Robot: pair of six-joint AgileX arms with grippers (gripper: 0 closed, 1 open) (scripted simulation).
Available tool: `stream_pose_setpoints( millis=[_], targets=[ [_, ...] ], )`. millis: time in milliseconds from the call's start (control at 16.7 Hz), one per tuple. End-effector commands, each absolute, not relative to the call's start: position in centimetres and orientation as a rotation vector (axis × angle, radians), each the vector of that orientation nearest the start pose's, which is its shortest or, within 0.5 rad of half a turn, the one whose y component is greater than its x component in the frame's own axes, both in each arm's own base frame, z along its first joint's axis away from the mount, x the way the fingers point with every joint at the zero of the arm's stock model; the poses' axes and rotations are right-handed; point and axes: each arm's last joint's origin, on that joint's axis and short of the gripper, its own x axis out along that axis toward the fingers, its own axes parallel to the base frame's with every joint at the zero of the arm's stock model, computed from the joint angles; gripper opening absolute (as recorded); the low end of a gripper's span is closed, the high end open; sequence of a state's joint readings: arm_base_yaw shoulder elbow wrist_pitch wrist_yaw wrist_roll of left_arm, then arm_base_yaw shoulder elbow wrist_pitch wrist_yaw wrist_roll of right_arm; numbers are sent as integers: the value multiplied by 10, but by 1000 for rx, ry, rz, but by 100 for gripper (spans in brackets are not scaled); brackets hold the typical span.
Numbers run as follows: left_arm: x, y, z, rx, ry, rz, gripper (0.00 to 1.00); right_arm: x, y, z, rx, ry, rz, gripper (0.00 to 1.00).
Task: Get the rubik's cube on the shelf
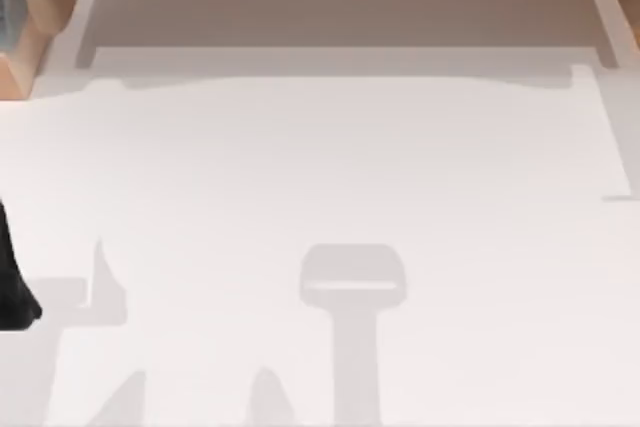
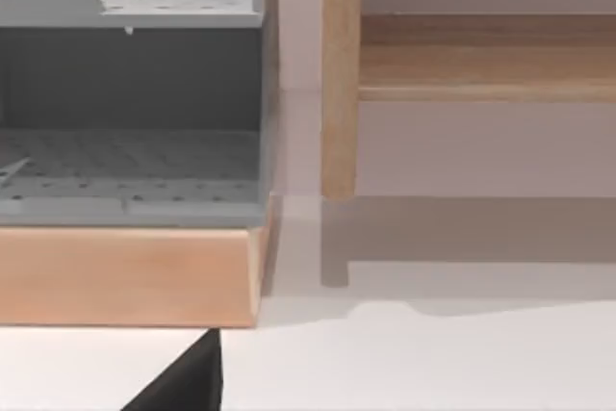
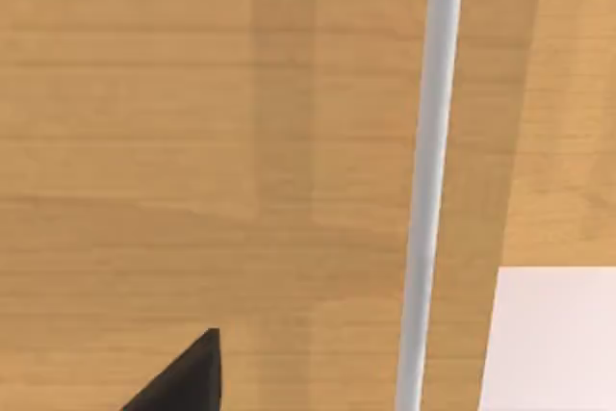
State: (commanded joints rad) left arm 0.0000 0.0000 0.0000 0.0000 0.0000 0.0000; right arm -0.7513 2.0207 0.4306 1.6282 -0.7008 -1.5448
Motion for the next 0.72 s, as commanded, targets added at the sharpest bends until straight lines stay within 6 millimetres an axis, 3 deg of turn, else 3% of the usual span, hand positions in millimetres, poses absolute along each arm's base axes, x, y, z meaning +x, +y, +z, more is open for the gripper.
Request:
stream_pose_setpoints(
  millis=[420, 720],
  targets=[
    [106, -1, 160, 0, 0, 0, 100, 226, -179, 90, -1571, 8, -11, 100],
    [106, -1, 160, 0, 0, 0, 100, 249, -179, 89, -1571, 8, -8, 100]
  ],
)
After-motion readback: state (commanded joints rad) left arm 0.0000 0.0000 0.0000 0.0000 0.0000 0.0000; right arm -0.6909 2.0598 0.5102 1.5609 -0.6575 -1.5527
